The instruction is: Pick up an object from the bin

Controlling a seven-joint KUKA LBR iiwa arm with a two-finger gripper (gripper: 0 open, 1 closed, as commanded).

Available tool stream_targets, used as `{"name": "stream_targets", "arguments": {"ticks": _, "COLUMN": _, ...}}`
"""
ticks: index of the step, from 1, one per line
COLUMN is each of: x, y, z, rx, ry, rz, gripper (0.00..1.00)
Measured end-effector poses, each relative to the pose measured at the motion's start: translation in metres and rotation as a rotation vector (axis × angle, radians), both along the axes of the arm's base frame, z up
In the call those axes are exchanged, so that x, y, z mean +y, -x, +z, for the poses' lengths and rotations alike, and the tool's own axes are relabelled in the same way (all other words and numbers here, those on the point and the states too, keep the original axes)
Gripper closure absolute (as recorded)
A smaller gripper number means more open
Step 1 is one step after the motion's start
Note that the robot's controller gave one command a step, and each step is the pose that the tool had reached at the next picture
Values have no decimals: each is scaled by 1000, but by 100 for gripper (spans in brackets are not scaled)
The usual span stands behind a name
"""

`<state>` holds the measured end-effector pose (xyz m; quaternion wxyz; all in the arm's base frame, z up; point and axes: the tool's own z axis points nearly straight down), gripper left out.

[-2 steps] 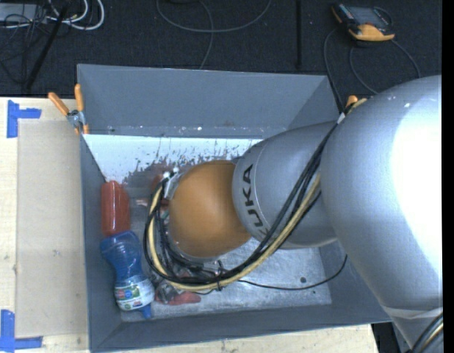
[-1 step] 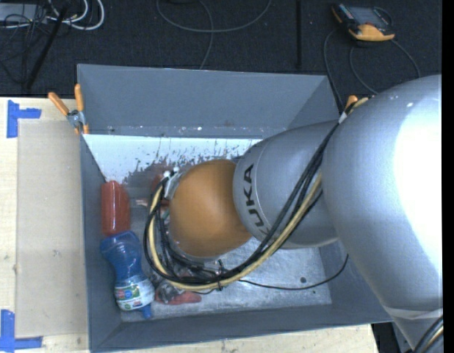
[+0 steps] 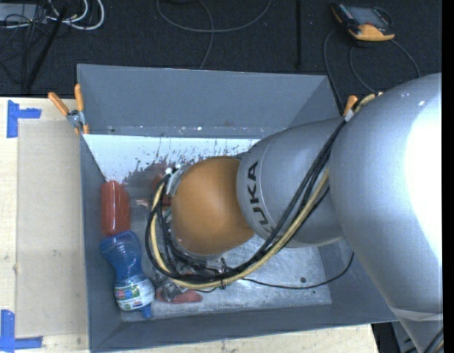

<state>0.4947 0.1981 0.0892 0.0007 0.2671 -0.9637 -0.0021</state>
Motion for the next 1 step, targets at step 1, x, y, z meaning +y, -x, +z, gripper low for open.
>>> {"name": "stream_targets", "arguments": {"ticks": 1, "x": -1, "y": -1, "z": 12, "rx": -1, "ry": 3, "rz": -1, "gripper": 100}}
